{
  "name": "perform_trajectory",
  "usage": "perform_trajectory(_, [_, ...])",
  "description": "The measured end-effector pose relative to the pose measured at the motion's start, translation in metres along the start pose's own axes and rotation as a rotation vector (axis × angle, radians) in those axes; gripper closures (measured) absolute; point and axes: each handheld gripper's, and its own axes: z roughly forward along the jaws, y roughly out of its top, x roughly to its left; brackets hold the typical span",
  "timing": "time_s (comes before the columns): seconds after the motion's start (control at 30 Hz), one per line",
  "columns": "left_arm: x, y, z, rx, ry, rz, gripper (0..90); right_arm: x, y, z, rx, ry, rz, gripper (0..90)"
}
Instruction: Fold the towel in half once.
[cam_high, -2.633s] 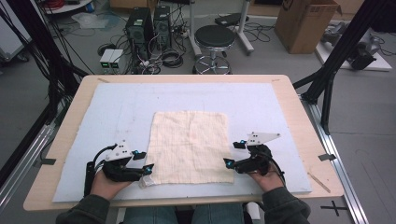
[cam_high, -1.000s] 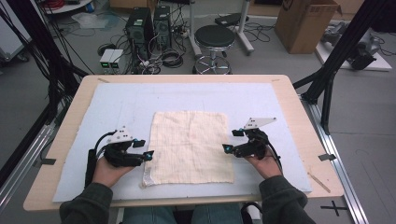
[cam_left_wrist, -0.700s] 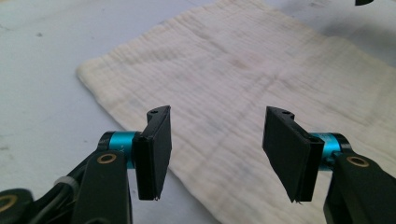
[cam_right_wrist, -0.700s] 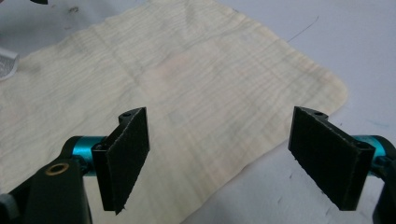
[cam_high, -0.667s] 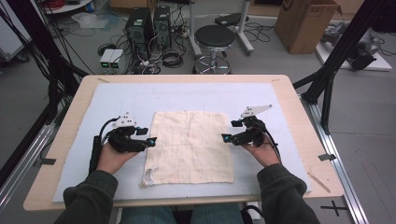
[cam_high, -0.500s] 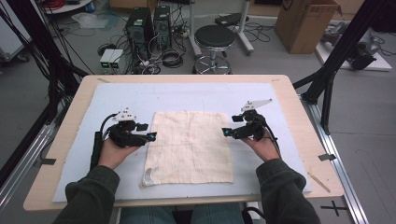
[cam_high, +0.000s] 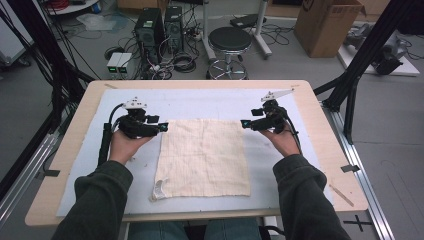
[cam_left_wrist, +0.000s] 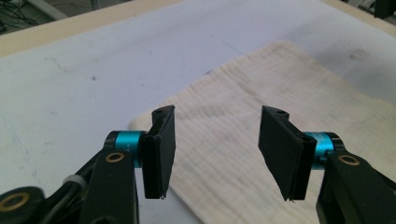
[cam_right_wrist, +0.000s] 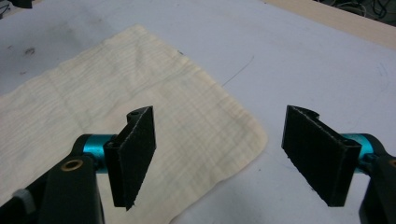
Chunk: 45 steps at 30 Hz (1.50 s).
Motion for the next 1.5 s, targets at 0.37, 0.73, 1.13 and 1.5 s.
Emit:
perform_trajectory(0.37, [0.015,-0.002,0.028,-0.021,0.036,-0.046,49.2,-0.012,-0.005,0.020,0.020,-0.040,0.055,28.9])
perform_trajectory(0.73, [0.037,-0.015,0.058,0.025,0.116,-0.130,53.0,-0.022,-0.012,0.043,0.078,-0.061,0.087,41.9])
perform_trajectory(1.13, [0.042,-0.024,0.083,0.100,0.177,-0.159,58.8,-0.030,-0.018,0.059,0.124,-0.099,0.102,53.3])
perform_trajectory(1.5, [0.038,-0.027,0.090,0.129,0.172,-0.146,83.6,-0.032,-0.023,0.074,0.159,-0.096,0.136,68.5])
